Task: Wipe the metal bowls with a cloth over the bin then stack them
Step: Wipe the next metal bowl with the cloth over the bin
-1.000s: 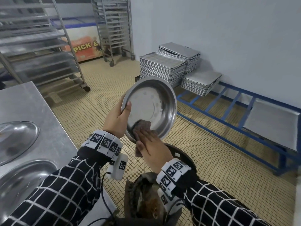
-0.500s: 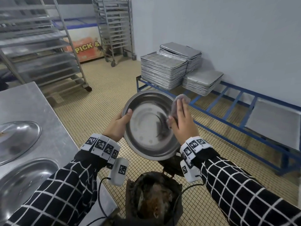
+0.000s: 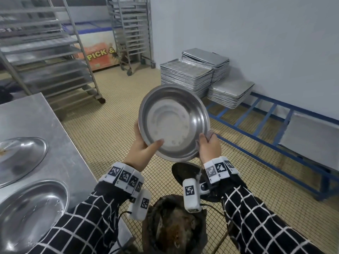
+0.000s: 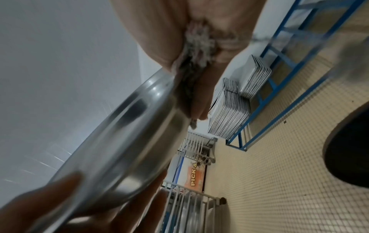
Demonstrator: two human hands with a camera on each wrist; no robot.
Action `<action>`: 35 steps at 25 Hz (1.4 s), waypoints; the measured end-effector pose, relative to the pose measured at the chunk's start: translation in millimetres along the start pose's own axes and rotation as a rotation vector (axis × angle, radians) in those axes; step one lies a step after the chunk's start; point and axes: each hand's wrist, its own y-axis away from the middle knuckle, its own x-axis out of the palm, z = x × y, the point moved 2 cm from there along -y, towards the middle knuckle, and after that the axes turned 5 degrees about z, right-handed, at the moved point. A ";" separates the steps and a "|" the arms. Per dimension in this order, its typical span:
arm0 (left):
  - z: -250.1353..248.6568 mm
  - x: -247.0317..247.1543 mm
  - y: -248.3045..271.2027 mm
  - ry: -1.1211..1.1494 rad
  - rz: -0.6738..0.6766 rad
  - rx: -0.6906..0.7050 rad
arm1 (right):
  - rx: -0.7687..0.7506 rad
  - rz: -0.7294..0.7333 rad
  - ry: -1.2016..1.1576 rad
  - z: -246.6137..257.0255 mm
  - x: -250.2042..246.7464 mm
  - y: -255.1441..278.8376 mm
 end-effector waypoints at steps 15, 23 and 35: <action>-2.0 -5.4 -18.1 -0.093 -0.130 -0.069 | -0.551 0.603 0.370 -0.8 61.7 76.7; -2.3 -21.8 -29.4 0.002 -0.122 -0.053 | -0.695 0.655 0.893 -32.1 44.8 39.4; 3.4 -26.5 -33.7 0.147 -0.037 -0.131 | -0.658 0.327 1.176 -35.0 10.6 -9.8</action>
